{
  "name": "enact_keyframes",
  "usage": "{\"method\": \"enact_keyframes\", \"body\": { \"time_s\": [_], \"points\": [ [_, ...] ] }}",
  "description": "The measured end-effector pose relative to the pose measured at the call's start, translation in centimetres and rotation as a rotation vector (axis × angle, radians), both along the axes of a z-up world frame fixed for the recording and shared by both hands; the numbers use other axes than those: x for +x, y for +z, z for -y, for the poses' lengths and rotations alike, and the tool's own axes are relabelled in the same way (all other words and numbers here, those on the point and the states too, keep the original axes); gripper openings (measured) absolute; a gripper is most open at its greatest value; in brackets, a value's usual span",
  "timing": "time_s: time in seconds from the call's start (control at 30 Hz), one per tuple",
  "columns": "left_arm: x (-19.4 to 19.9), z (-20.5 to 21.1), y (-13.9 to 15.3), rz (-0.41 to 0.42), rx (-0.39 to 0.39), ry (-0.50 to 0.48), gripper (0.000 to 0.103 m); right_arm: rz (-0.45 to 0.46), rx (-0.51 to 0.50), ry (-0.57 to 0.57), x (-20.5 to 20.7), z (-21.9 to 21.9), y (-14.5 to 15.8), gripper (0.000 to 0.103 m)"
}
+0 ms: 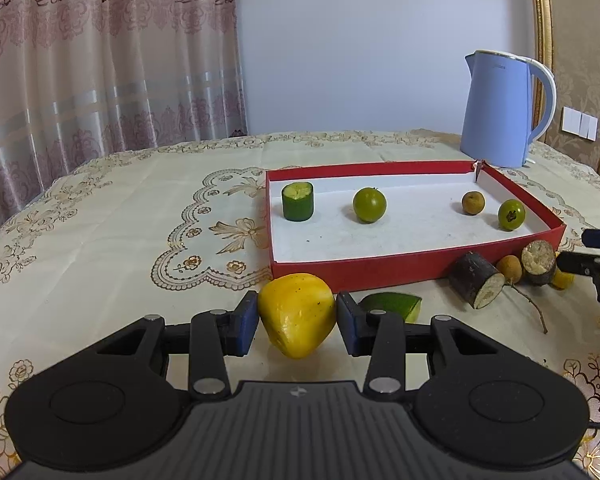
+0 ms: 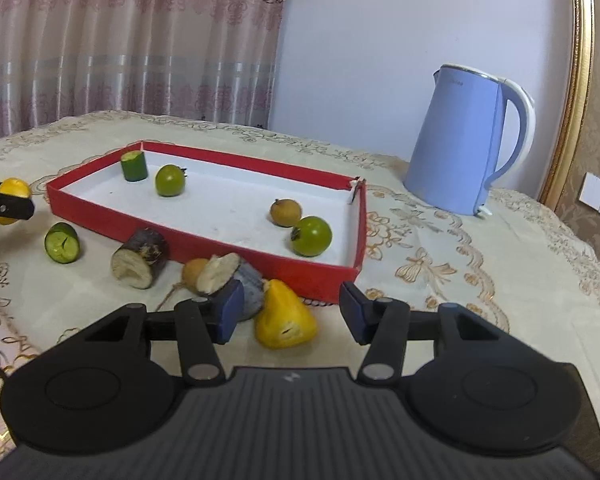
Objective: Organize fruits
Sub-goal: 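Lift the yellow fruit with the left gripper while the right gripper grasps a yellow pepper piece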
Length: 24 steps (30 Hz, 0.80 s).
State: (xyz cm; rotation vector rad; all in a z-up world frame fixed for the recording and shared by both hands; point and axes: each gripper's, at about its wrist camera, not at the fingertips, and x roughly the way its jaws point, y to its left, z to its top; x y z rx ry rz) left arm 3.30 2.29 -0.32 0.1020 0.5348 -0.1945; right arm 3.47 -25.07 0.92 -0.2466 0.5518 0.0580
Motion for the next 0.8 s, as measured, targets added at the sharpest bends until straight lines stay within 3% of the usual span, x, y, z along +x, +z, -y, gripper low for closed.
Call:
{"method": "enact_keyframes", "body": {
  "time_s": [0.1, 0.2, 0.3, 0.43, 0.8],
  "points": [
    [0.0, 0.1, -0.1, 0.000, 0.002, -0.003, 0.041, -0.015, -0.002, 0.010, 0.2, -0.2, -0.2, 0.050],
    [-0.1, 0.3, 0.0, 0.004, 0.007, -0.011, 0.041, -0.041, 0.064, 0.176, -1.0, -0.9, 0.0, 0.052],
    [-0.2, 0.4, 0.0, 0.003, 0.013, -0.013, 0.041, -0.043, 0.015, 0.137, -1.0, -0.9, -0.1, 0.051],
    [-0.5, 0.6, 0.1, 0.009, 0.017, -0.021, 0.041, -0.091, 0.026, 0.094, 0.0, 0.4, -0.7, 0.046],
    [-1.0, 1.4, 0.3, 0.011, 0.026, -0.032, 0.041, -0.161, 0.036, 0.116, 2.2, 1.5, -1.2, 0.042]
  ]
}}
